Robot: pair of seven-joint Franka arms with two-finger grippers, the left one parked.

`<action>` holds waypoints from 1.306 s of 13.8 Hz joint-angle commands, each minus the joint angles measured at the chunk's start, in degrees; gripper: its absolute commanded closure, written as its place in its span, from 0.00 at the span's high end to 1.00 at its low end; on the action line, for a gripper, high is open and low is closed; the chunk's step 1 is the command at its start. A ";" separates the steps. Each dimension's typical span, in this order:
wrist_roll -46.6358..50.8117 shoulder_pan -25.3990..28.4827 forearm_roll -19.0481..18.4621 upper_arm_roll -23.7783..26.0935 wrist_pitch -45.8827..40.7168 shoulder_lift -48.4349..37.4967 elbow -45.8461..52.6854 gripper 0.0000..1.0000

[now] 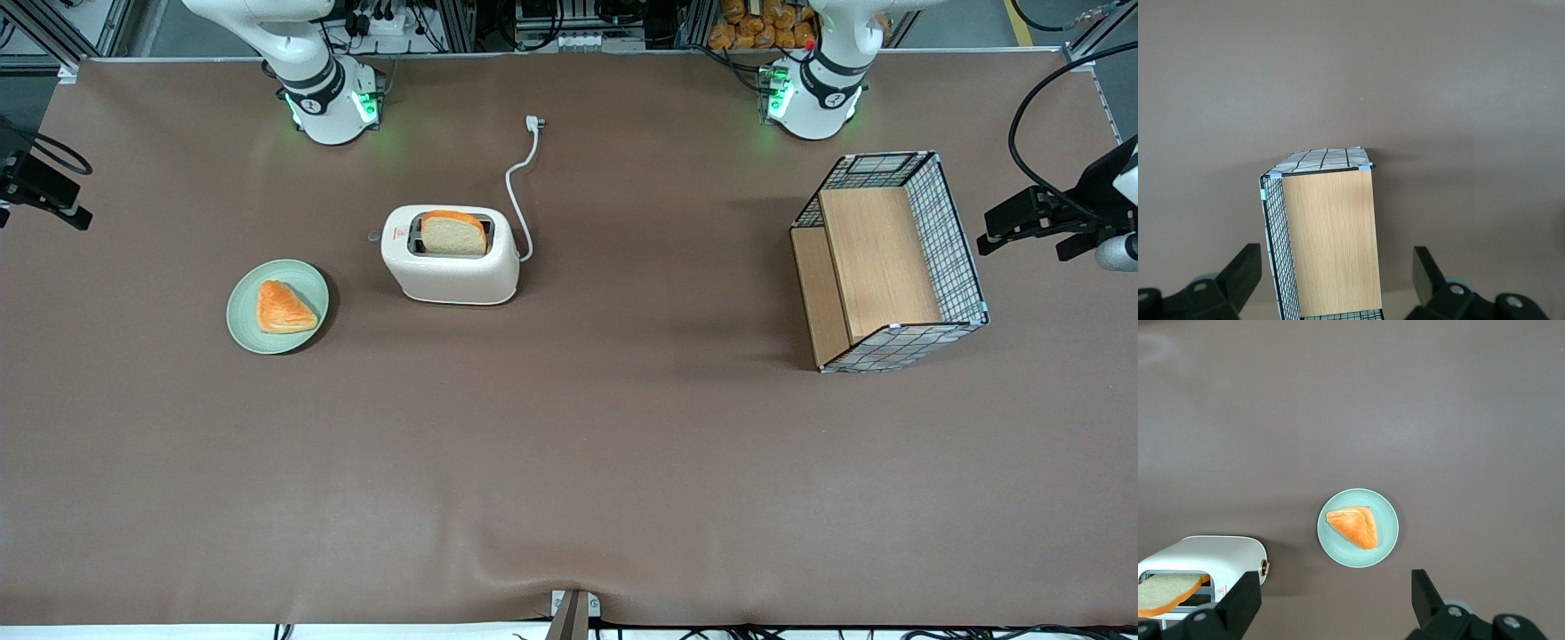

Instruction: Press toaster button with right arm

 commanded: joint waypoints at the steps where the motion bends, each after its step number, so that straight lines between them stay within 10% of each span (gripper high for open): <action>1: 0.53 -0.39 -0.53 0.31 -0.85 0.90 1.91 1.00; 18: 0.44 0.32 -1.32 0.57 -1.29 0.81 2.87 1.00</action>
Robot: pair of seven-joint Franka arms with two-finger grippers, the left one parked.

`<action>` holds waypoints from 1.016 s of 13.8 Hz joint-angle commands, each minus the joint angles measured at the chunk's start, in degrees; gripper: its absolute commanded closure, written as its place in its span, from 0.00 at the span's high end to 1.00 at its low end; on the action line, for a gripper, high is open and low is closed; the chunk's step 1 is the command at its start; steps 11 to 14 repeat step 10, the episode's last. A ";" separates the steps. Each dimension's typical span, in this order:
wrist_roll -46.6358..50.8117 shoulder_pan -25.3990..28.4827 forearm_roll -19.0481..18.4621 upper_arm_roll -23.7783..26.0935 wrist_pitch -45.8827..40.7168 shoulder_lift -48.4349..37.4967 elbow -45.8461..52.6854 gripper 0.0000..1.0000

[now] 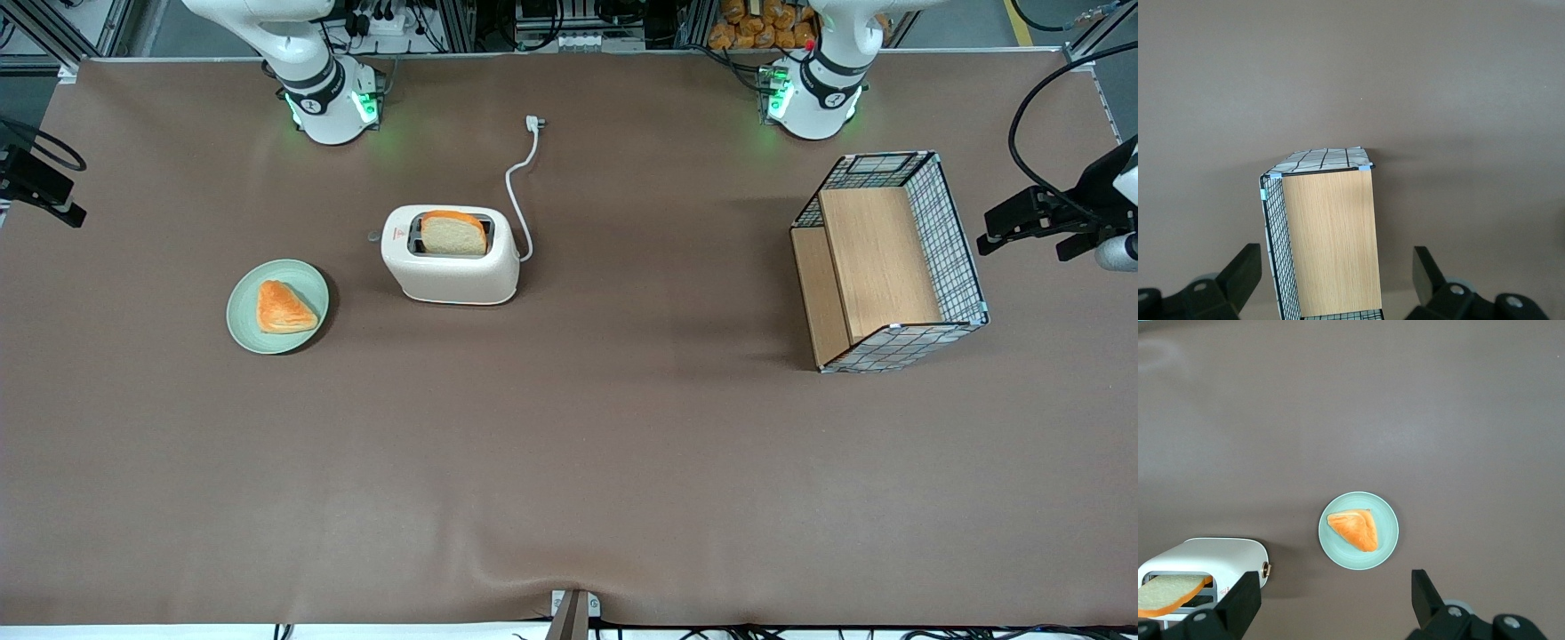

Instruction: Press toaster button with right arm

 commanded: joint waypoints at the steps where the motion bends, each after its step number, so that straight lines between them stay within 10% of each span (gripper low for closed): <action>1: 0.41 0.25 -1.40 0.33 -0.91 0.80 1.68 1.00; 14: 0.41 0.25 -1.93 0.42 -0.91 0.80 1.68 1.00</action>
